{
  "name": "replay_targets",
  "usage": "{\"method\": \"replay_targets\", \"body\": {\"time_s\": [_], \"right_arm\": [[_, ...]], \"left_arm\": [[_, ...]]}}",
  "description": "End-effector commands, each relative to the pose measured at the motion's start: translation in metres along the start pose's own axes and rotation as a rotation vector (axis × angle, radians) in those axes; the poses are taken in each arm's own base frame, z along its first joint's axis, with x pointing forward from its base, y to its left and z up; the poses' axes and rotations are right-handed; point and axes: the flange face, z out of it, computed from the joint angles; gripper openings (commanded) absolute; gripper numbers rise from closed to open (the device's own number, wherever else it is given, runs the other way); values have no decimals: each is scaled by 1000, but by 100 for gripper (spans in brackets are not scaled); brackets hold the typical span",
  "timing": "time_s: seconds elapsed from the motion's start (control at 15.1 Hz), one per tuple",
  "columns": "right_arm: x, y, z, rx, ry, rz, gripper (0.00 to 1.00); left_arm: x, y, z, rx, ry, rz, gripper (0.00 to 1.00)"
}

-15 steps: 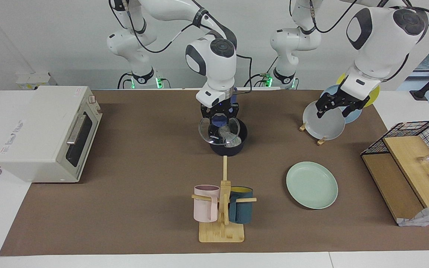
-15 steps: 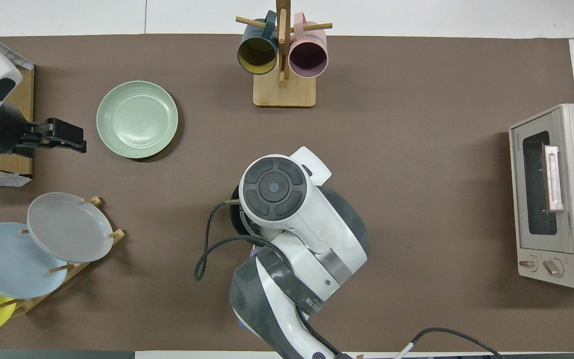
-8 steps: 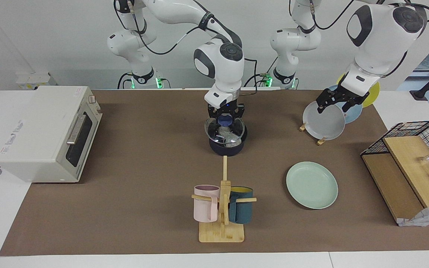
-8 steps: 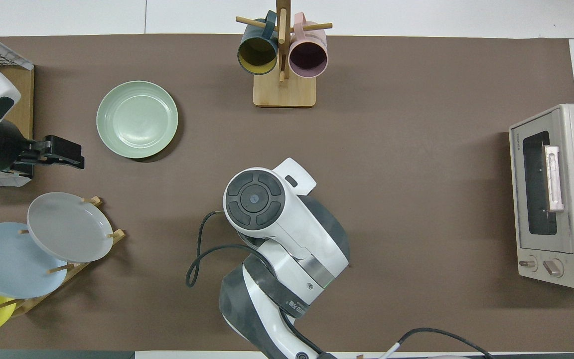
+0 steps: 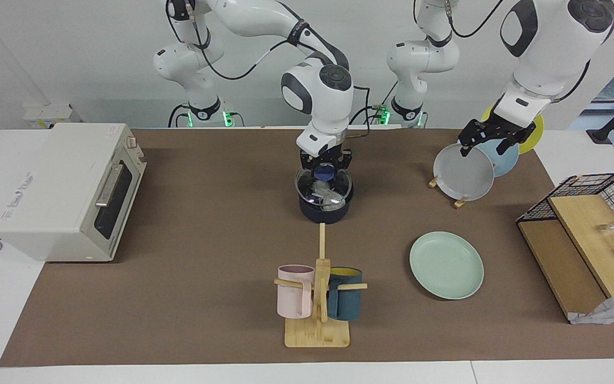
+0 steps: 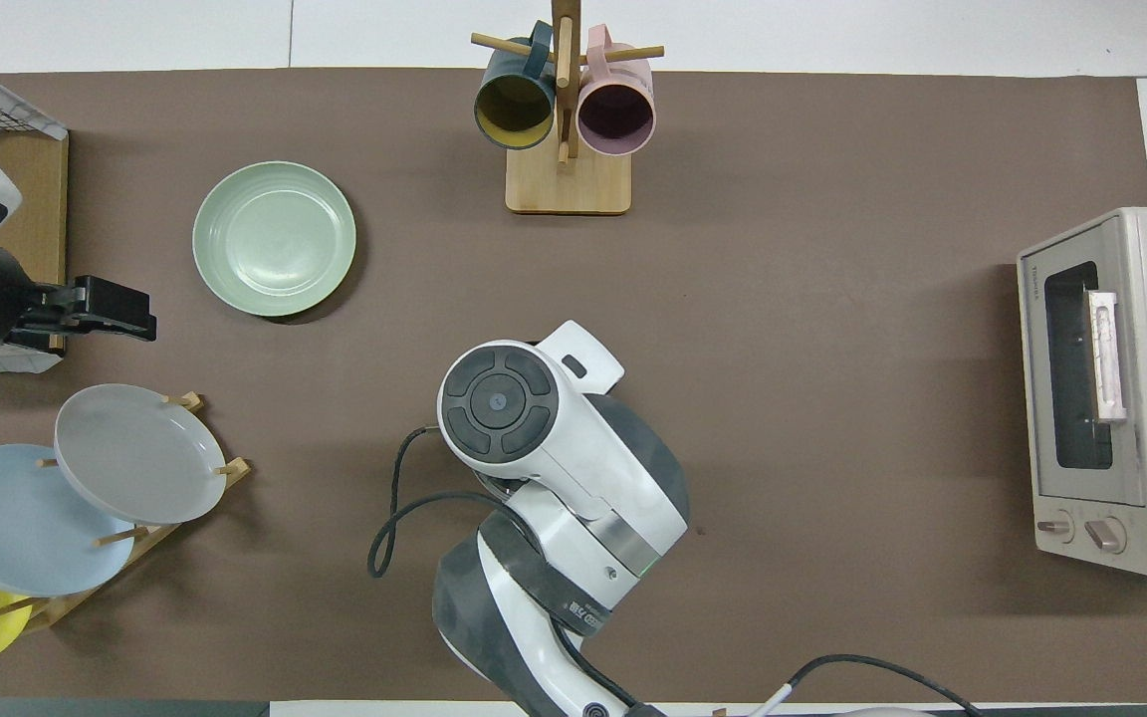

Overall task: Transfer vermicelli from plate to pot
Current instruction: 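Carry the glass lid over the pot with the right gripper and lower it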

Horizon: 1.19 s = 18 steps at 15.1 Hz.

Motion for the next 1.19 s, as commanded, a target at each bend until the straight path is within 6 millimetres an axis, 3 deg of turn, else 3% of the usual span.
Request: {"method": "replay_targets", "body": {"time_s": [0.0,0.8,0.99,1.13], "right_arm": [[2,-4,3,22,18,20,0],[5,-6,7,34,30,24,0],[5,-6,7,35,31,23,0],[4,-6,8,34,30,23,4]], "left_arm": [[0,-7,-4,26,2,41,100],[-3,3,0,25,-18,41,100],[-6,1,-7,26,-19,38,100],[-7,2,-9,27,-18,39,100]]}}
